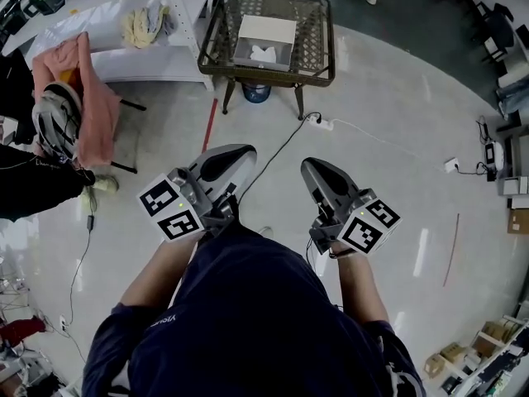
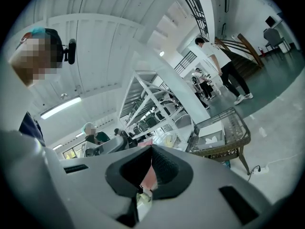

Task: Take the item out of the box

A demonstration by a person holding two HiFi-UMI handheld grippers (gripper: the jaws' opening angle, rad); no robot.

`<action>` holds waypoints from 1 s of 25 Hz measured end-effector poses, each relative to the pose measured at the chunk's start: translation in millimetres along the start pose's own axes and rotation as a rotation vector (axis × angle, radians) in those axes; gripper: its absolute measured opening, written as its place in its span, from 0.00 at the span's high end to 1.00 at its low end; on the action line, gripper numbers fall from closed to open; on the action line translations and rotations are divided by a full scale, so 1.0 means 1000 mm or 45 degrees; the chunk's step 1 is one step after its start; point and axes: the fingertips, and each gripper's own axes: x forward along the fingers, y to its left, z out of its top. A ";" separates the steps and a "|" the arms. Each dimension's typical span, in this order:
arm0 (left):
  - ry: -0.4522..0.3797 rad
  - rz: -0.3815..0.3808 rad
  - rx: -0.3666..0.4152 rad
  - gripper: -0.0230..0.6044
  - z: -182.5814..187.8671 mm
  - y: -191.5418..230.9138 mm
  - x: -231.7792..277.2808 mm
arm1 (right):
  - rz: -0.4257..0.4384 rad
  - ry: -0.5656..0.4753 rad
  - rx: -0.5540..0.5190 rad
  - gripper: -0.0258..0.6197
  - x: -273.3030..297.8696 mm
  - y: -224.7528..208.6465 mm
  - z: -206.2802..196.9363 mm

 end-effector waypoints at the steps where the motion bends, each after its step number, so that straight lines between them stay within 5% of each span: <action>1: 0.000 -0.006 -0.006 0.95 0.002 0.010 0.003 | -0.009 0.002 -0.001 0.92 0.008 -0.006 0.002; 10: 0.059 -0.057 -0.082 0.95 0.048 0.153 0.035 | -0.102 0.036 0.047 0.92 0.137 -0.073 0.030; 25: 0.268 -0.147 -0.012 0.95 0.116 0.343 0.095 | -0.273 0.067 0.124 0.92 0.312 -0.155 0.089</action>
